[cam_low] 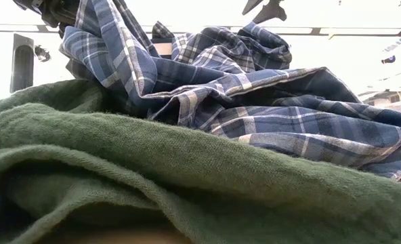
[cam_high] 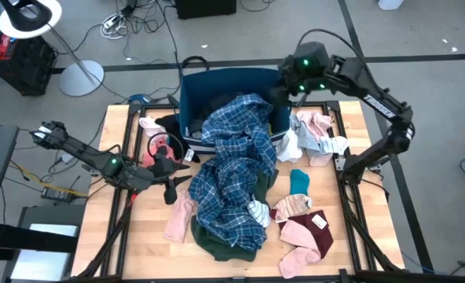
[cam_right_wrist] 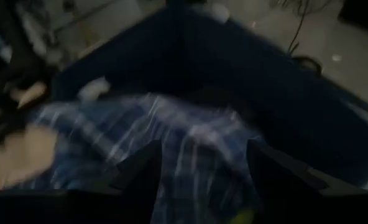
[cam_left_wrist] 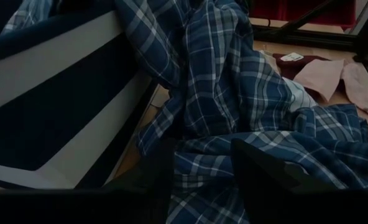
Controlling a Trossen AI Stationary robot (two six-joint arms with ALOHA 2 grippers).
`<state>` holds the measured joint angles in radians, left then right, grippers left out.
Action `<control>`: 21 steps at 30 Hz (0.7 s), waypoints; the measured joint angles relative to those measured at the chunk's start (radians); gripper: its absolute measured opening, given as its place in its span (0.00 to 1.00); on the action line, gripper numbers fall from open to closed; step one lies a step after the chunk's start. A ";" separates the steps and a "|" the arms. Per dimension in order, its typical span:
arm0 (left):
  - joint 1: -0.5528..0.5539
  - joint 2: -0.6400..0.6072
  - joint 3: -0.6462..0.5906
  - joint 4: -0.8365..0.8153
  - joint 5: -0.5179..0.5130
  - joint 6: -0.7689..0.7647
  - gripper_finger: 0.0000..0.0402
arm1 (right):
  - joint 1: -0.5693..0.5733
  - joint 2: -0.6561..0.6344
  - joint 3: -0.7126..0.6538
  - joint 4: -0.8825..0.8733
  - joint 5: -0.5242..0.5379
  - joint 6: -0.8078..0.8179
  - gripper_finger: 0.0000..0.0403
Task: Sort clothes
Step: Put the blue checkered polo into the blue laundry bin
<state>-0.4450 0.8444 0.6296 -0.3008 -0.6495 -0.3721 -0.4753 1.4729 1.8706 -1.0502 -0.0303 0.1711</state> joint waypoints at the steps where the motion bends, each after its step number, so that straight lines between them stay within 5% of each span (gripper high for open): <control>1: 0.000 0.000 0.000 0.000 0.000 0.000 0.41 | 0.020 -0.011 -0.001 -0.030 0.001 -0.006 0.58; 5: 0.000 0.000 0.000 -0.001 0.000 0.000 0.41 | 0.141 -0.089 -0.053 -0.034 0.063 0.001 0.57; 14: 0.000 0.000 0.000 -0.004 -0.001 0.001 0.41 | 0.531 -0.285 -0.361 -0.006 0.392 0.231 0.57; 21: 0.000 0.000 0.000 -0.003 -0.007 0.001 0.41 | 0.788 -0.339 -0.705 0.268 0.525 0.442 0.56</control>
<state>-0.4450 0.8444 0.6296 -0.3038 -0.6569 -0.3710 0.3125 1.1337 1.1658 -0.7823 0.4947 0.6136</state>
